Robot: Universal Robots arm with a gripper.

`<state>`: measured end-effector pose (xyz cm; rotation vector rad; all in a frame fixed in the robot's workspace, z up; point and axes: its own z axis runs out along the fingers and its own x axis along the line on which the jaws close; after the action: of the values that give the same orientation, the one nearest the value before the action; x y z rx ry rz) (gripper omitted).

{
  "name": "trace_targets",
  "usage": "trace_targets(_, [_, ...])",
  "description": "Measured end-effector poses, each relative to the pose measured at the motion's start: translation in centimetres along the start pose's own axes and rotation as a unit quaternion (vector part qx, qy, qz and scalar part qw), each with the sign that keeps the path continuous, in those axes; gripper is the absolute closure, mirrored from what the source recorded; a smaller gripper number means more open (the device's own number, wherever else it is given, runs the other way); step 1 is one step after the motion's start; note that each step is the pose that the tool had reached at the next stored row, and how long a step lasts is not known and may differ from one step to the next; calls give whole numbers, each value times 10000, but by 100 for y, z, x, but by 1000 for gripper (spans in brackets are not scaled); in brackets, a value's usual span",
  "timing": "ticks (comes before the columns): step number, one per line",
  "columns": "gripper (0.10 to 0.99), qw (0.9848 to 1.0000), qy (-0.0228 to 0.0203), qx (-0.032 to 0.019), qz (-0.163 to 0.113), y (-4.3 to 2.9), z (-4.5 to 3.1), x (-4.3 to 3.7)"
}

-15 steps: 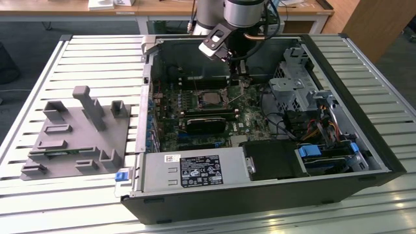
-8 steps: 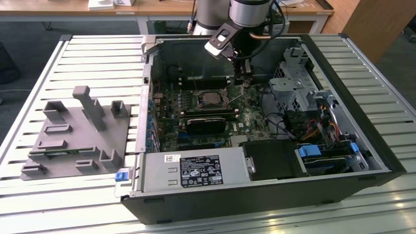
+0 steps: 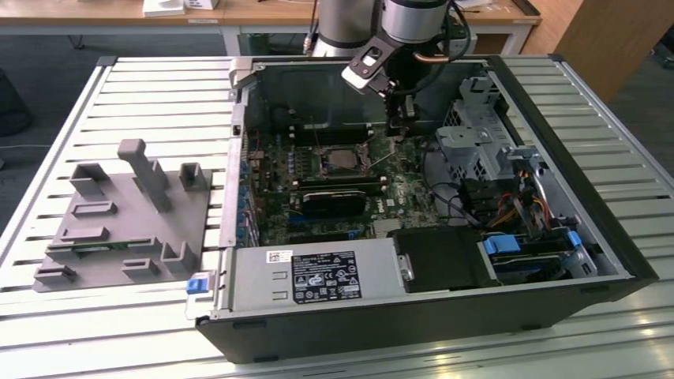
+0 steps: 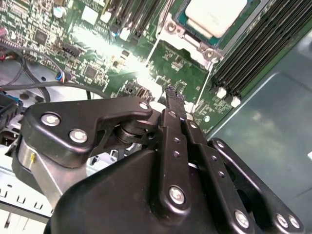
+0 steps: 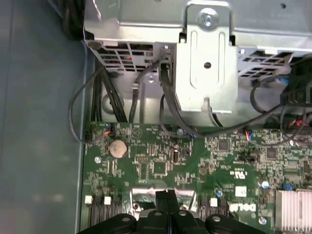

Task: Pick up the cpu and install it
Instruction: 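Close the cpu cover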

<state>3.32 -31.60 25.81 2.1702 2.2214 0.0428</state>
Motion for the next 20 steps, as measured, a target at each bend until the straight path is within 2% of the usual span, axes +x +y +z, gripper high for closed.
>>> trace_targets(9, [980,10000,-4,13,0,116,36,24])
trace_targets(20, [980,10000,-5,15,0,219,89,45])
